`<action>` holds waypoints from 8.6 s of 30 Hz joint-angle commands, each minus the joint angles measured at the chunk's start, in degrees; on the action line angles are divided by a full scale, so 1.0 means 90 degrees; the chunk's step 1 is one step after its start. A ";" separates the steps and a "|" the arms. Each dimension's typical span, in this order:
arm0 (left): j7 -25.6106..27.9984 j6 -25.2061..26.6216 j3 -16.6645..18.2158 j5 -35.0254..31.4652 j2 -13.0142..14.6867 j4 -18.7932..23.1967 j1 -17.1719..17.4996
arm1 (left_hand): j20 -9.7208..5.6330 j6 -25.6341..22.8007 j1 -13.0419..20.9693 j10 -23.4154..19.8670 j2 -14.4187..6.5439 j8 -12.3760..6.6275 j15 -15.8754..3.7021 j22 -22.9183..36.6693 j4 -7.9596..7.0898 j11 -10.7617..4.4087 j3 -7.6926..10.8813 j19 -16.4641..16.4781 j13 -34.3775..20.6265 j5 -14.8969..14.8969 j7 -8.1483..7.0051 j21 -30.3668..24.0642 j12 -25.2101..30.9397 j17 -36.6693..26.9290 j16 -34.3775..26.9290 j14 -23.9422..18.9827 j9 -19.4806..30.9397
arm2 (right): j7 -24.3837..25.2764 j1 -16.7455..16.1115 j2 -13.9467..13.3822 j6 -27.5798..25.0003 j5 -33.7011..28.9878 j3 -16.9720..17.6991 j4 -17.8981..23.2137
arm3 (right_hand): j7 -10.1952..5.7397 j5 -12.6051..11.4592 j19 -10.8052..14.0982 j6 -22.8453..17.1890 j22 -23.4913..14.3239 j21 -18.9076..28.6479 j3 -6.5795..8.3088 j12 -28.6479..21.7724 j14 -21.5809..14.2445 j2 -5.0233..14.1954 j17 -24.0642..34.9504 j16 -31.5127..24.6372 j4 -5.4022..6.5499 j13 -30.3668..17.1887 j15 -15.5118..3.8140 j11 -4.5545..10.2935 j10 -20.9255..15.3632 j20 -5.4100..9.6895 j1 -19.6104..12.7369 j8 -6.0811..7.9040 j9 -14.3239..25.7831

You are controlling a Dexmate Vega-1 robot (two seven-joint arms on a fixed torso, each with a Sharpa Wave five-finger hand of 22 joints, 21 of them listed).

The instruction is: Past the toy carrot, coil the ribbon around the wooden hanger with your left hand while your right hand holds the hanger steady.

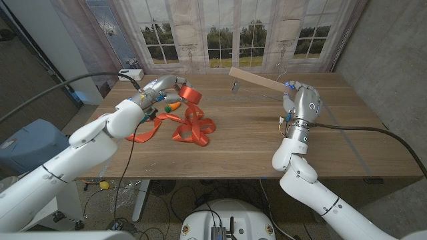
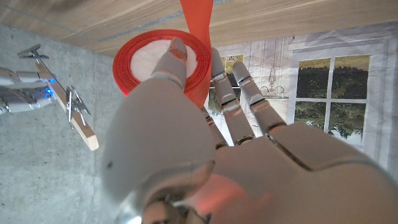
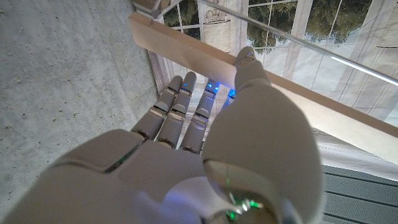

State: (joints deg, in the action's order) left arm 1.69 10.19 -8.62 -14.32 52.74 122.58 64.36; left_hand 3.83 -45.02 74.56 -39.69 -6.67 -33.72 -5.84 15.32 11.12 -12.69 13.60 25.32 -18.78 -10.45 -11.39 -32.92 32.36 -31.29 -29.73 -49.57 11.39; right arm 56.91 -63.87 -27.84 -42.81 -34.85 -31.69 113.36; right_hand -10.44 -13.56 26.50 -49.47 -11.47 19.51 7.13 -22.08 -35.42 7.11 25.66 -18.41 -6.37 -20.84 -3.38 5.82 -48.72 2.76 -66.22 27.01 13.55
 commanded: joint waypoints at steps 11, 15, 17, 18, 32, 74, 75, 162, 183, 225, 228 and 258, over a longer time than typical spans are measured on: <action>-0.0960 -0.0728 -0.0230 0.2926 0.0006 -0.1417 -0.1744 | 0.0107 -0.0915 0.0344 -0.0986 -0.0238 -0.0045 -0.0650 0.0083 -0.0200 0.0374 0.0342 -0.0056 -0.1227 -0.0069 0.1201 -0.0185 0.1282 0.0020 0.0179 -0.0104 0.0270 | 0.0072 0.0241 -0.0126 0.0367 -0.0595 -0.0630 -0.0370 | 0.0987 -0.0029 -0.0016 -0.1139 -0.0014 0.0056 -0.0014 -0.0040 -0.0040 0.0220 0.0039 0.0063 0.0044 -0.0027 -0.1059 0.0029 -0.0066 0.0207 -0.0195 0.0035 0.0171; -0.1114 -0.0905 -0.0516 0.3166 -0.0125 -0.1707 -0.2222 | 0.0119 -0.0891 0.0358 -0.0979 -0.0240 -0.0051 -0.0634 0.0099 -0.0198 0.0417 0.0363 -0.0054 -0.1262 -0.0076 0.1211 -0.0239 0.1302 0.0026 0.0222 -0.0106 0.0309 | -0.0032 0.0354 -0.0158 0.0482 -0.0753 -0.0798 -0.0437 | 0.0970 -0.0030 -0.0015 -0.1143 -0.0014 0.0062 -0.0020 -0.0040 -0.0043 0.0221 0.0043 0.0072 0.0049 -0.0031 -0.1058 0.0026 -0.0076 0.0202 -0.0196 0.0031 0.0166; -0.1186 -0.0989 -0.0650 0.3247 -0.0183 -0.1820 -0.2434 | 0.0122 -0.0890 0.0362 -0.0963 -0.0240 -0.0055 -0.0628 0.0104 -0.0198 0.0425 0.0369 -0.0059 -0.1272 -0.0078 0.1210 -0.0253 0.1302 0.0028 0.0231 -0.0116 0.0320 | -0.0099 0.0411 -0.0168 0.0493 -0.0840 -0.0868 -0.0469 | 0.0975 -0.0030 -0.0027 -0.1131 -0.0014 0.0060 -0.0022 -0.0035 -0.0040 0.0221 0.0042 0.0078 0.0050 -0.0033 -0.1055 0.0033 -0.0066 0.0209 -0.0195 0.0026 0.0165; -0.1213 -0.1017 -0.0719 0.3264 -0.0207 -0.1863 -0.2541 | 0.0121 -0.0885 0.0364 -0.0951 -0.0241 -0.0056 -0.0621 0.0107 -0.0199 0.0438 0.0374 -0.0064 -0.1280 -0.0080 0.1215 -0.0263 0.1303 0.0030 0.0238 -0.0121 0.0327 | -0.0140 0.0434 -0.0172 0.0495 -0.0870 -0.0891 -0.0477 | 0.0973 -0.0031 -0.0017 -0.1142 -0.0013 0.0065 -0.0022 -0.0037 -0.0044 0.0222 0.0044 0.0077 0.0050 -0.0034 -0.1059 0.0028 -0.0076 0.0203 -0.0198 0.0028 0.0163; -0.1778 -0.1166 -0.1331 0.3369 -0.0238 -0.1894 -0.3576 | 0.0135 -0.0869 0.0382 -0.0959 -0.0224 -0.0058 -0.0615 0.0149 -0.0198 0.0430 0.0418 -0.0101 -0.1370 -0.0102 0.1222 -0.0399 0.1358 0.0040 0.0326 -0.0178 0.0381 | -0.0501 0.0742 -0.0065 0.0668 -0.0989 -0.1069 -0.0784 | 0.0980 -0.0034 -0.0026 -0.1163 -0.0011 0.0082 -0.0038 -0.0020 -0.0047 0.0221 0.0064 0.0101 0.0050 -0.0039 -0.1064 0.0025 -0.0087 0.0207 -0.0218 0.0031 0.0164; -0.2126 -0.2047 -0.1618 0.3490 -0.0655 -0.1179 -0.3972 | 0.0114 -0.0886 0.0363 -0.0936 -0.0185 -0.0025 -0.0639 0.0213 -0.0210 0.0416 0.0484 -0.0242 -0.1512 -0.0138 0.1212 -0.0751 0.1387 -0.0033 0.0513 -0.0244 0.0416 | -0.0793 0.1852 0.0730 0.0476 -0.0426 -0.1423 -0.2108 | 0.1065 -0.0027 -0.0007 -0.1330 -0.0007 0.0140 -0.0089 0.0010 -0.0080 0.0210 0.0170 0.0089 0.0037 0.0026 -0.1045 -0.0046 -0.0226 -0.0003 -0.0264 0.0010 0.0063; -0.2139 -0.2057 -0.1620 0.3495 -0.0657 -0.1166 -0.3970 | 0.0116 -0.0884 0.0362 -0.0933 -0.0186 -0.0022 -0.0639 0.0214 -0.0211 0.0419 0.0485 -0.0242 -0.1515 -0.0139 0.1213 -0.0757 0.1387 -0.0035 0.0517 -0.0242 0.0414 | -0.0821 0.1874 0.0768 0.0379 -0.0420 -0.1435 -0.2110 | 0.1071 -0.0027 0.0005 -0.1339 -0.0006 0.0146 -0.0089 0.0008 -0.0087 0.0212 0.0174 0.0085 0.0037 0.0029 -0.1045 -0.0056 -0.0238 -0.0022 -0.0265 0.0011 0.0060; 0.0394 -0.2692 -0.0326 0.6018 -0.1350 -0.1303 0.0121 | 0.0165 -0.0860 0.0304 -0.0961 -0.0143 0.0010 -0.0607 0.0191 -0.0194 0.0471 0.0594 -0.0514 -0.1645 -0.0220 0.1237 -0.1396 0.1354 -0.0200 0.0811 -0.0401 0.0584 | 0.0787 0.1218 0.3917 0.3962 -0.1420 0.2249 -0.3514 | 0.1279 0.0073 -0.0061 -0.1529 0.0008 0.0200 -0.0113 0.0016 -0.0357 0.0172 0.0208 0.0083 0.0014 0.0239 -0.0826 -0.0240 -0.0410 -0.0378 -0.0182 -0.0245 -0.0144; 0.0877 -0.1779 -0.0177 0.6260 -0.1564 -0.2231 -0.1097 | 0.0205 -0.0835 0.0291 -0.0954 -0.0142 0.0039 -0.0593 0.0160 -0.0193 0.0490 0.0648 -0.0558 -0.1672 -0.0256 0.1282 -0.1560 0.1343 -0.0198 0.0922 -0.0439 0.0607 | 0.0787 0.0956 0.3449 0.5161 -0.1753 0.1984 -0.3467 | 0.1205 0.0072 -0.0081 -0.1538 0.0012 0.0206 -0.0105 0.0013 -0.0360 0.0182 0.0201 0.0120 0.0020 0.0248 -0.0921 -0.0180 -0.0405 -0.0306 -0.0158 -0.0276 -0.0124; -0.0956 -0.0193 -0.2032 0.5044 -0.2089 -0.3572 -0.5632 | 0.0235 -0.0793 0.0253 -0.0939 -0.0144 0.0090 -0.0599 0.0069 -0.0203 0.0524 0.0727 -0.0686 -0.1691 -0.0284 0.1300 -0.1843 0.1314 -0.0178 0.1135 -0.0504 0.0656 | 0.0787 0.1856 0.2870 0.4486 -0.2223 0.0811 -0.4930 | 0.1121 0.0040 -0.0108 -0.1570 0.0029 0.0208 -0.0066 0.0028 -0.0395 0.0173 0.0158 0.0211 -0.0007 0.0280 -0.0979 -0.0148 -0.0401 -0.0305 -0.0162 -0.0326 -0.0123; -0.1144 -0.0302 -0.2136 0.4954 -0.2186 -0.3594 -0.5769 | 0.0236 -0.0786 0.0250 -0.0933 -0.0134 0.0093 -0.0603 0.0063 -0.0199 0.0519 0.0725 -0.0693 -0.1700 -0.0283 0.1289 -0.1857 0.1315 -0.0184 0.1140 -0.0506 0.0662 | 0.0787 0.1977 0.2741 0.4302 -0.2095 0.0562 -0.5024 | 0.1119 0.0038 -0.0112 -0.1569 0.0030 0.0207 -0.0066 0.0032 -0.0400 0.0169 0.0159 0.0212 -0.0009 0.0283 -0.0979 -0.0142 -0.0398 -0.0301 -0.0161 -0.0328 -0.0120; -0.3373 -0.0625 -0.2783 0.5533 -0.2280 -0.2479 -0.5362 | 0.0210 -0.0808 0.0205 -0.0951 -0.0127 0.0126 -0.0613 -0.0025 -0.0202 0.0504 0.0729 -0.0769 -0.1684 -0.0283 0.1261 -0.2066 0.1278 -0.0243 0.1229 -0.0544 0.0671 | 0.0787 0.2705 0.2157 0.3201 -0.0638 -0.0762 -0.5361 | 0.1080 0.0025 -0.0121 -0.1572 0.0038 0.0207 -0.0052 0.0052 -0.0427 0.0160 0.0174 0.0229 -0.0026 0.0304 -0.0993 -0.0123 -0.0393 -0.0302 -0.0157 -0.0361 -0.0122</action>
State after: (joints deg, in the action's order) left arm -19.03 4.18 -32.00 31.32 31.38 96.33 13.11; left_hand 5.72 -43.60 75.64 -40.10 -6.02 -32.24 -5.62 15.16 12.71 -13.10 16.58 18.48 -18.80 -12.77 -8.38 -51.07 32.36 -33.34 -18.97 -52.64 17.14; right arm 64.00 -41.75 -6.91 -11.02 -43.80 -34.78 65.83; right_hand -9.23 -12.94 25.69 -51.92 -11.20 21.01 6.21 -21.25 -38.90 7.13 27.10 -16.46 -6.54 -17.93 -3.58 4.31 -51.88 -0.11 -67.12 23.58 12.09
